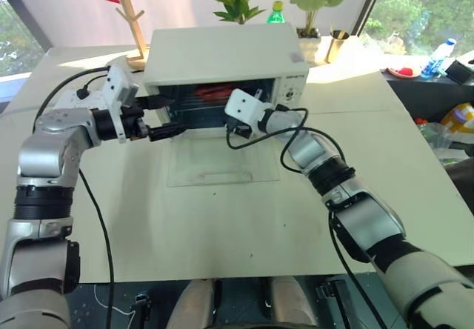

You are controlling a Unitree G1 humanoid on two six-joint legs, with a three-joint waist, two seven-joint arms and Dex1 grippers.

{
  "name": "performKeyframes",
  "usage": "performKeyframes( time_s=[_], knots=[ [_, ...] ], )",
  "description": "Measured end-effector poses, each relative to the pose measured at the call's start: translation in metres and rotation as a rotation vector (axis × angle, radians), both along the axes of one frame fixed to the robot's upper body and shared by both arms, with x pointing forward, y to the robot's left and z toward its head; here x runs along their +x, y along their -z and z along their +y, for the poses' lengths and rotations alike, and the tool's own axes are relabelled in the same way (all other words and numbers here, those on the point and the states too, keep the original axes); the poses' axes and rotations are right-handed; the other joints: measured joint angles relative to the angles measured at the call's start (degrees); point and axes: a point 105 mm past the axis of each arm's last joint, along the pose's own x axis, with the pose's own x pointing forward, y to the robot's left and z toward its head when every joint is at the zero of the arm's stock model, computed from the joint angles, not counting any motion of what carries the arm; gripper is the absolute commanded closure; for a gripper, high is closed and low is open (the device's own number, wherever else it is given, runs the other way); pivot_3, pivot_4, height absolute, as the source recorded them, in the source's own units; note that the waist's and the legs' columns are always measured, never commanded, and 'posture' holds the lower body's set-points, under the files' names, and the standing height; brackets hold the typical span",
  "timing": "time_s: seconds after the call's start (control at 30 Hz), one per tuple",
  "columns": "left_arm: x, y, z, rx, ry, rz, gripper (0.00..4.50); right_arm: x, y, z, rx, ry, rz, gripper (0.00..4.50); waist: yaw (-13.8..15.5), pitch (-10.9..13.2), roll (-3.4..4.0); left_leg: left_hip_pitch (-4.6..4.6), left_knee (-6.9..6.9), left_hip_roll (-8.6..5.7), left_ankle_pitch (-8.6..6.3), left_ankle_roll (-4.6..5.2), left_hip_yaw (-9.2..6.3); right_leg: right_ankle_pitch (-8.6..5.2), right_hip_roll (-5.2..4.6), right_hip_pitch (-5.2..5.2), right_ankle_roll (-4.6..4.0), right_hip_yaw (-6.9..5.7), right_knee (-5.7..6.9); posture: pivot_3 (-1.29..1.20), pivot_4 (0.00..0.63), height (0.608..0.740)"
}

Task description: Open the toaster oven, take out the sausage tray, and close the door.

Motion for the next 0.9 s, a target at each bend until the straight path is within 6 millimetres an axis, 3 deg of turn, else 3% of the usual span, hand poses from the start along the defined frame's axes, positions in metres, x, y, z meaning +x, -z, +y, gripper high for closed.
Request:
performKeyframes(
  time_s=[0.17, 0.5, 0.6, 0.8, 0.9],
  knots=[
    [0.004, -0.006, -0.001, 0.006, 0.001, -0.025, 0.05, -0.001, 0.001, 0.002, -0.013, -0.008, -0.003, 0.0, -0.4, 0.0, 0.0, 0.01, 0.0, 0.01, 0.0, -0.01, 0.01, 0.0, 0.02, -0.03, 0.0, 0.01, 0.03, 0.0, 0.15, 0.74],
    [0.011, 0.0, -0.001, 0.009, -0.002, -0.002, 0.05, 0.006, 0.007, 0.009, -0.056, 0.007, -0.023, 0.0, -0.4, 0.0, -0.01, 0.01, 0.01, 0.02, 0.06, -0.09, 0.01, 0.03, 0.04, -0.06, -0.03, 0.03, 0.12, 0.0, 0.15, 0.74],
    [0.011, 0.001, 0.0, 0.007, 0.003, 0.001, 0.0, 0.011, 0.005, 0.008, -0.079, 0.024, -0.048, 0.77, -0.4, 0.0, -0.01, 0.01, 0.01, 0.02, 0.07, -0.12, 0.0, 0.03, 0.04, -0.09, -0.04, 0.03, 0.17, 0.0, 0.15, 0.74],
    [0.013, 0.002, 0.001, 0.014, 0.002, 0.005, 0.0, 0.015, -0.005, 0.012, -0.11, 0.016, -0.111, 3.79, -0.4, 0.0, -0.01, 0.02, 0.01, 0.02, 0.12, -0.21, -0.02, 0.05, 0.06, -0.12, -0.06, 0.04, 0.27, 0.0, 0.15, 0.74],
    [0.014, 0.004, 0.002, 0.015, -0.007, 0.013, 0.0, 0.014, -0.005, 0.015, -0.149, 0.002, -0.132, 3.79, -0.4, -0.1, -0.21, 0.02, 0.01, 0.07, 0.13, -0.22, -0.05, 0.06, 0.14, -0.13, -0.09, 0.04, 0.29, 0.0, 0.15, 0.74]
  ],
)
